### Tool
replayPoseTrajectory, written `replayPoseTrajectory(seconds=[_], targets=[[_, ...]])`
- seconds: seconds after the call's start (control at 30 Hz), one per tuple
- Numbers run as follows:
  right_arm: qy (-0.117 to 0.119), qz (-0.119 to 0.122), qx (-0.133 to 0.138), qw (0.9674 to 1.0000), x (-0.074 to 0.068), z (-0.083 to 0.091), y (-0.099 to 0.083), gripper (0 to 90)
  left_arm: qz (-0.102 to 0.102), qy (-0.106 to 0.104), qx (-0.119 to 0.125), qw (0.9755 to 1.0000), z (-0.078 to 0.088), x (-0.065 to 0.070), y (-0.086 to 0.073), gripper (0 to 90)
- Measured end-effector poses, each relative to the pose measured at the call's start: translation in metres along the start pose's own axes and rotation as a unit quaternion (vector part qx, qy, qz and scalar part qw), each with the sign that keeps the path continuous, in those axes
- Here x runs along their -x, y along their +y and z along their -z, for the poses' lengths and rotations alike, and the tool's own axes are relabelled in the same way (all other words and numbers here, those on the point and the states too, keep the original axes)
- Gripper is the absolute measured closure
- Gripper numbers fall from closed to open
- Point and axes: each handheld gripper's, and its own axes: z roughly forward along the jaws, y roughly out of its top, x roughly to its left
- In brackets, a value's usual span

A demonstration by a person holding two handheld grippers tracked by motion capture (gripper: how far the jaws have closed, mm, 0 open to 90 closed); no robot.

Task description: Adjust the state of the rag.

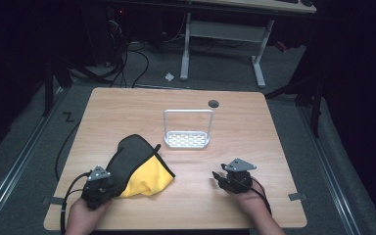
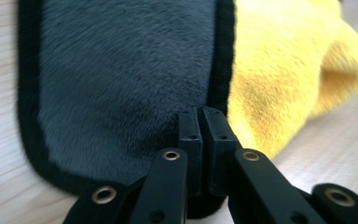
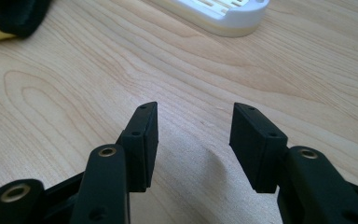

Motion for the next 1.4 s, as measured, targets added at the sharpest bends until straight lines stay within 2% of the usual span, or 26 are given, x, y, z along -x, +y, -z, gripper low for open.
replayPoseTrajectory(seconds=[0.1, 0.13, 0.17, 0.27, 0.33, 0.57, 0.63, 0.67, 0.7, 0.77, 1.0, 1.13, 1.27, 1.3, 1.37, 1.4], targets=[[-0.001, -0.003, 0.0, 1.0, 0.001, 0.0, 0.0, 53.0, -0.017, -0.013, -0.007, 0.9998, -0.008, 0.014, 0.003, 86.5], [-0.001, -0.004, -0.001, 1.0, 0.001, 0.0, 0.0, 53.7, -0.029, -0.02, -0.011, 0.9993, -0.013, 0.022, 0.005, 86.5], [-0.002, -0.004, -0.001, 1.0, 0.001, 0.0, 0.0, 53.7, -0.029, -0.02, -0.011, 0.9993, -0.013, 0.022, 0.005, 86.5], [-0.002, -0.006, -0.001, 1.0, 0.001, 0.0, 0.0, 53.4, -0.041, -0.028, -0.015, 0.9986, -0.02, 0.034, 0.009, 86.4], [-0.001, -0.007, -0.001, 1.0, 0.001, 0.0, 0.0, 52.7, -0.052, -0.041, -0.015, 0.9977, -0.028, 0.046, 0.012, 86.2], [-0.002, -0.005, 0.001, 1.0, -0.001, -0.001, 0.001, 54.1, -0.064, -0.057, -0.015, 0.9962, -0.042, 0.064, 0.019, 86.1], [-0.001, -0.003, 0.0, 1.0, -0.001, -0.001, 0.001, 53.8, -0.073, -0.06, -0.017, 0.9954, -0.046, 0.071, 0.022, 86.1], [-0.002, -0.003, -0.001, 1.0, -0.001, -0.001, 0.001, 53.5, -0.042, -0.069, -0.006, 0.9967, -0.049, 0.079, 0.021, 86.2], [-0.002, -0.002, -0.001, 1.0, -0.001, -0.002, 0.001, 53.4, -0.085, -0.065, -0.017, 0.9941, -0.053, 0.081, 0.025, 86.2], [-0.002, -0.002, -0.002, 1.0, -0.002, -0.002, 0.001, 53.3, -0.085, -0.071, -0.019, 0.9937, -0.055, 0.084, 0.026, 86.4], [-0.001, 0.003, -0.002, 1.0, -0.004, -0.003, 0.003, 52.0, -0.113, -0.084, -0.015, 0.9899, -0.073, 0.11, 0.035, 89.8], [0.0, 0.009, 0.007, 0.9999, -0.007, -0.002, 0.006, 51.7, -0.126, -0.091, -0.016, 0.9878, -0.081, 0.121, 0.04, 89.9], [0.004, 0.018, 0.026, 0.9995, -0.016, 0.001, 0.014, 51.2, -0.124, -0.103, -0.019, 0.9867, -0.084, 0.126, 0.043, 89.5], [0.008, 0.02, 0.032, 0.9993, -0.019, 0.002, 0.016, 51.1, -0.123, -0.109, -0.015, 0.9863, -0.081, 0.127, 0.044, 86.8], [0.019, 0.031, 0.047, 0.9982, -0.033, 0.006, 0.024, 50.5, -0.119, -0.115, 0.002, 0.9863, -0.07, 0.128, 0.045, 81.7], [0.019, 0.031, 0.047, 0.9982, -0.033, 0.006, 0.024, 50.5, -0.118, -0.115, 0.013, 0.9863, -0.062, 0.126, 0.046, 81.7]])
